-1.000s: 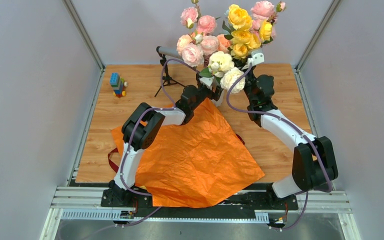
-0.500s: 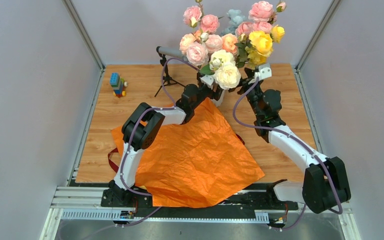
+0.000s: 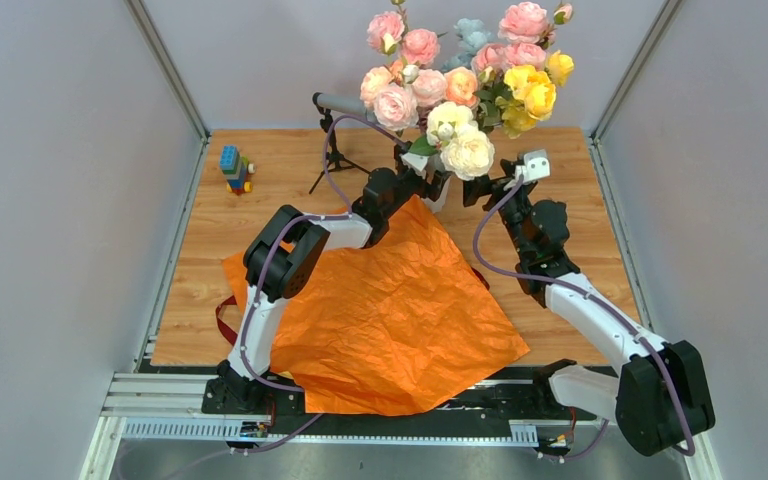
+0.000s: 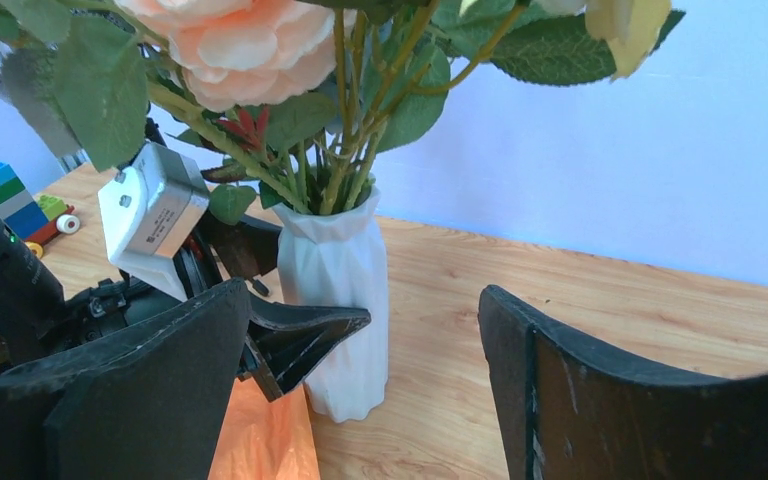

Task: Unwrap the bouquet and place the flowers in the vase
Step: Insert the fake flower into the vase.

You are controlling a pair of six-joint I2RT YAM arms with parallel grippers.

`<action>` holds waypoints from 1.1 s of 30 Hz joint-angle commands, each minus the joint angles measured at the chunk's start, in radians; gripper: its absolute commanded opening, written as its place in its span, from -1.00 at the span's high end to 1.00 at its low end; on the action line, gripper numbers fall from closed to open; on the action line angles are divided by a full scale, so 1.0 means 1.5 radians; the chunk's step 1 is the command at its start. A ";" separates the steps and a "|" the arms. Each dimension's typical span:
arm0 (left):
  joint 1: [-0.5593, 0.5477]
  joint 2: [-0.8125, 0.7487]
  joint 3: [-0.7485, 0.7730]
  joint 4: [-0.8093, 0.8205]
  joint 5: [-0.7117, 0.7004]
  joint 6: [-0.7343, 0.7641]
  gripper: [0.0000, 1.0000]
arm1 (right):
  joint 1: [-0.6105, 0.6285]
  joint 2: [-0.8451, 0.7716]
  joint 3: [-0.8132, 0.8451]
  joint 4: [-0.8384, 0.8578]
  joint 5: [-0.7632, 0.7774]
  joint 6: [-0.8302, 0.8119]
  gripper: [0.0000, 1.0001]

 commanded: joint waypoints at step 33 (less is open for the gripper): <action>0.004 -0.056 -0.106 0.046 0.007 0.017 -1.00 | 0.003 -0.034 -0.020 -0.024 0.028 0.028 -0.74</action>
